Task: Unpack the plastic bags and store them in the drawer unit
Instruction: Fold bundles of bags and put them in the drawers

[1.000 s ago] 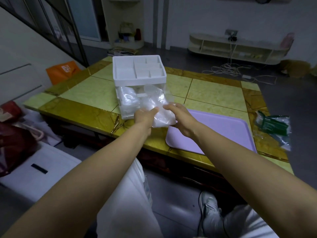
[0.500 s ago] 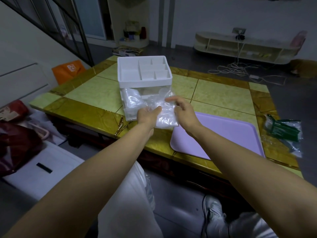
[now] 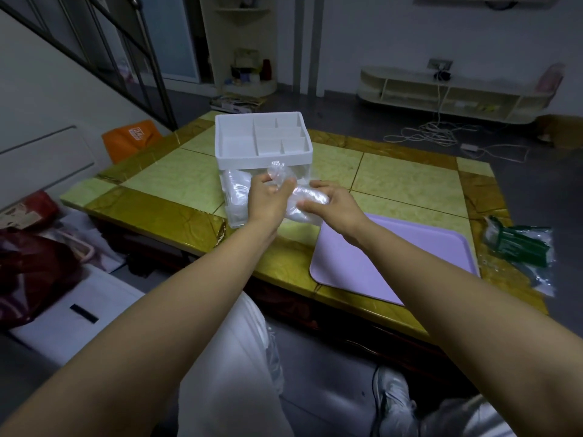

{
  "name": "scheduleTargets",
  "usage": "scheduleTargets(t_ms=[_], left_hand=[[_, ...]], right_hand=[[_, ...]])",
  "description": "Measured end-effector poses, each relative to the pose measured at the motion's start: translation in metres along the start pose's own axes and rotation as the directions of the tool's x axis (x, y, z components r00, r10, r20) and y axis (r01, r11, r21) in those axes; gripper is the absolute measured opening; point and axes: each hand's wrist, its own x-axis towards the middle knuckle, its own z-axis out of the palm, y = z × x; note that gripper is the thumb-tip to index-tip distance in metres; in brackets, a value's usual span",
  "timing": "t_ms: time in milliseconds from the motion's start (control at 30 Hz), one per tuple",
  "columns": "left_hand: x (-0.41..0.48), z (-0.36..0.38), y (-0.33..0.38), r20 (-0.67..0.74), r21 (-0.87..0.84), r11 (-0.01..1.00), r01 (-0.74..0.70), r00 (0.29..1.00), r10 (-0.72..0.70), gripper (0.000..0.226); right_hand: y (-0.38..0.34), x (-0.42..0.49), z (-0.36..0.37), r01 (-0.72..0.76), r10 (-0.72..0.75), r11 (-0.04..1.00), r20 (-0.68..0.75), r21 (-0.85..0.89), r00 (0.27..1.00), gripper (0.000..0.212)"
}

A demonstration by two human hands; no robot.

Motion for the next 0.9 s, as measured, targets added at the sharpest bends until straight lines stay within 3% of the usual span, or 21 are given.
scheduleTargets(t_ms=[133,267,367,500,600,700,800,900], left_hand=[[0.024,-0.014,0.013,-0.046,0.04,0.999,-0.026,0.999,0.027,0.034],[0.052,-0.032,0.012,-0.071,0.377,0.923,-0.084,0.99,0.12,0.02],[0.068,-0.04,0.002,0.073,0.643,0.75,-0.155,0.987,0.141,0.02],[0.083,-0.044,-0.012,0.183,0.735,0.649,-0.198,0.979,0.091,0.032],[0.088,-0.045,-0.018,0.217,0.781,0.576,-0.241,0.97,0.111,0.035],[0.091,-0.045,-0.022,0.25,0.802,0.52,-0.294,0.956,0.154,0.034],[0.092,-0.044,-0.026,0.304,0.819,0.453,-0.353,0.936,0.18,0.035],[0.093,-0.041,-0.027,0.317,0.879,0.333,-0.342,0.94,0.13,0.04]], right_hand=[[-0.01,0.022,0.002,-0.06,0.065,0.993,-0.04,0.1,0.997,0.012],[-0.017,0.05,0.011,-0.128,0.146,0.986,-0.191,0.103,0.971,0.019],[-0.018,0.068,0.025,-0.172,0.172,0.985,-0.241,0.019,0.955,0.036],[-0.017,0.088,0.045,-0.156,0.096,0.962,-0.26,-0.223,0.961,0.034],[-0.015,0.097,0.058,-0.164,0.086,0.931,-0.239,-0.327,0.967,0.01],[-0.01,0.1,0.068,-0.163,0.1,0.907,-0.178,-0.388,0.979,0.03],[-0.012,0.101,0.069,-0.128,0.129,0.874,-0.03,-0.468,0.991,0.024],[-0.015,0.098,0.064,-0.094,0.162,0.807,0.065,-0.583,0.985,0.03]])
